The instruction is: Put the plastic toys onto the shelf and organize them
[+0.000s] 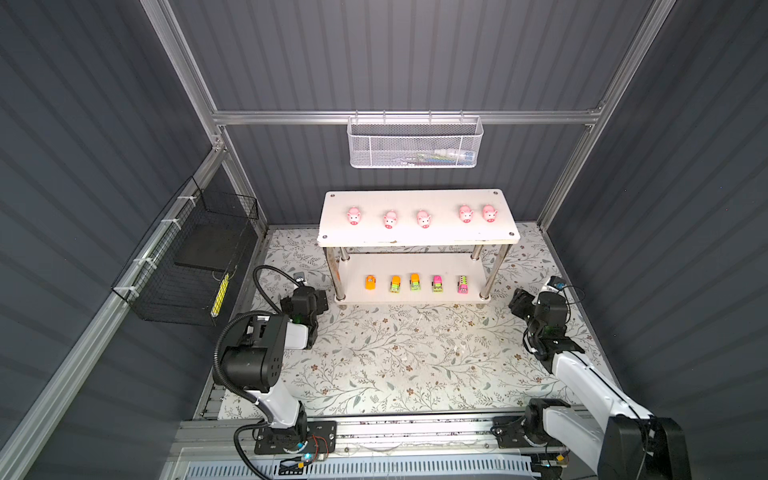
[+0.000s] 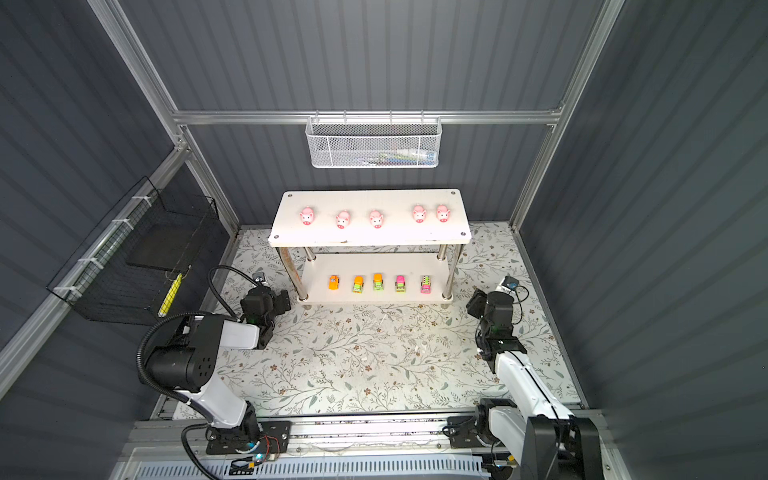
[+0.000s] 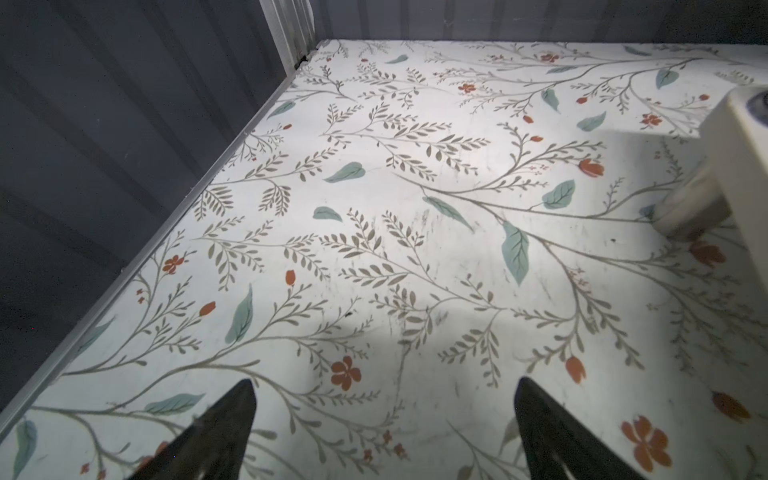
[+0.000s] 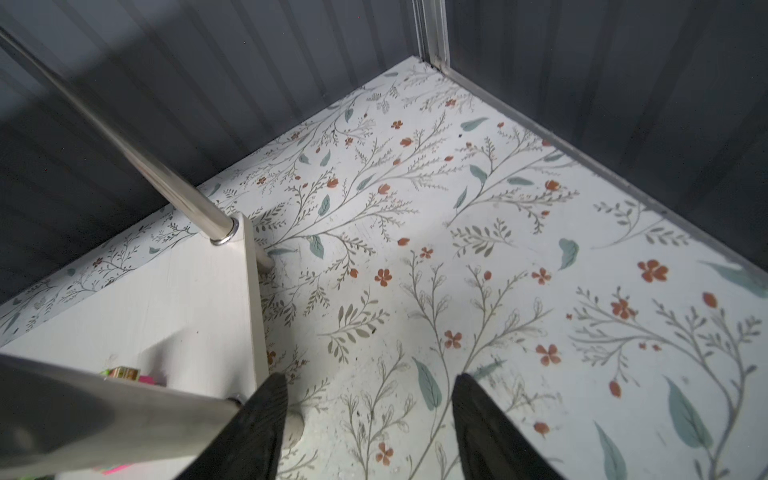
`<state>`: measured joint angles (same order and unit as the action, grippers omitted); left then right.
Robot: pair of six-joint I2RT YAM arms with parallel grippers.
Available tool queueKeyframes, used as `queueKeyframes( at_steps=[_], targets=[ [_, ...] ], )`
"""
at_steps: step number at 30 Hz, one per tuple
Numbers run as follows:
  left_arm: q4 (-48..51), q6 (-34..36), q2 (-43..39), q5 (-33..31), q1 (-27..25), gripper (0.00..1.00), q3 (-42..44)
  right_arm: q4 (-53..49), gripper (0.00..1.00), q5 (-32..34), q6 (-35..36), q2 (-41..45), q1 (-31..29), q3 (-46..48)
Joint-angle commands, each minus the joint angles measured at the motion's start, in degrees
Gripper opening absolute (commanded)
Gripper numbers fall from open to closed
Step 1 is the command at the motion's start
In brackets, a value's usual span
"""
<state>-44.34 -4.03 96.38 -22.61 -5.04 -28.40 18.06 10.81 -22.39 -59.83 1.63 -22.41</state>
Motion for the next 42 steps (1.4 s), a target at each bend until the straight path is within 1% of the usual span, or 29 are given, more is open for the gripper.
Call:
queueKeyframes(
  at_steps=[1, 2, 3, 4, 5, 6, 8, 10, 12, 14, 16, 19, 21, 22, 24, 27, 29, 42],
  targets=[
    [-5.63, 1.46, 0.64, 1.58, 0.29, 0.97, 1.35, 9.89, 0.65, 4.06, 6.42, -3.78, -0.05, -1.58],
    [-9.49, 2.13, 1.84, 1.48, 0.29, 0.98, 2.29, 12.34, 0.66, 4.51, 8.09, -7.16, 0.02, -1.74],
    [-10.74, 2.49, 2.23, 1.13, 0.08, 0.99, 2.35, 9.32, 0.66, 4.66, 9.58, -8.34, 0.13, -3.57],
    [-7.83, 1.87, 1.44, 1.37, 0.03, 1.0, 1.92, 8.33, 0.66, 5.46, 10.79, -9.34, 0.13, -5.04],
    [-7.39, 1.8, 1.29, 1.23, 0.03, 1.0, 1.9, 11.46, 0.66, 5.74, 12.21, -10.07, 0.2, -4.22],
    [-9.26, 2.28, 1.87, 1.08, 0.03, 1.0, 2.17, 14.72, 0.66, 5.86, 13.86, -10.65, 0.21, -3.05],
    [-8.78, 2.04, 1.77, 1.18, -0.06, 1.0, 2.05, 19.08, 0.67, 6.85, 14.33, -12.47, 0.7, -1.6],
    [-8.87, 2.08, 1.76, 1.16, -0.06, 1.0, 2.04, 20.06, 0.68, 4.91, 13.67, -14.38, 1.66, -1.4],
    [-9.04, 2.1, 1.81, 1.16, -0.06, 1.0, 2.23, 26.41, 0.69, 3.23, 14.42, -16.74, 1.8, 0.84],
    [-9.16, 2.1, 1.8, 1.17, -0.06, 1.0, 2.22, 28.87, 0.71, 1.12, 15.07, -18.35, 1.8, 1.7],
    [-9.28, 2.1, 1.73, 1.16, -0.06, 1.0, 2.3, 32.35, 0.74, -0.54, 15.83, -20.22, 1.8, 2.47],
    [-9.4, 2.03, 1.69, 1.14, -0.06, 1.0, 2.46, 33.41, 0.82, -1.33, 16.04, -20.92, 1.71, 3.26],
    [-9.58, 2.1, 1.71, 1.17, -0.06, 1.0, 2.48, 39.6, 0.89, -1.9, 16.39, -22.89, 1.71, 5.24],
    [-9.56, 2.1, 1.66, 1.25, -0.06, 1.0, 2.48, 42.77, 0.91, -1.68, 16.82, -24.15, 1.46, 5.96],
    [-9.63, 2.1, 1.7, 1.2, -0.06, 1.0, 2.48, 38.91, 0.93, -1.59, 16.49, -22.94, 1.45, 5.14],
    [-9.63, 2.1, 1.7, 1.23, -0.06, 1.0, 2.47, 41.67, 0.99, -1.32, 16.77, -23.92, 1.36, 5.7],
    [-9.62, 2.1, 1.7, 1.25, -0.06, 1.0, 2.52, 40.07, 0.99, -1.37, 16.71, -23.39, 1.34, 5.3],
    [-8.66, 2.27, 1.98, 2.05, -0.06, 1.0, 1.93, 40.66, 0.99, -1.03, 16.77, -23.65, 1.1, 5.4]
  ],
)
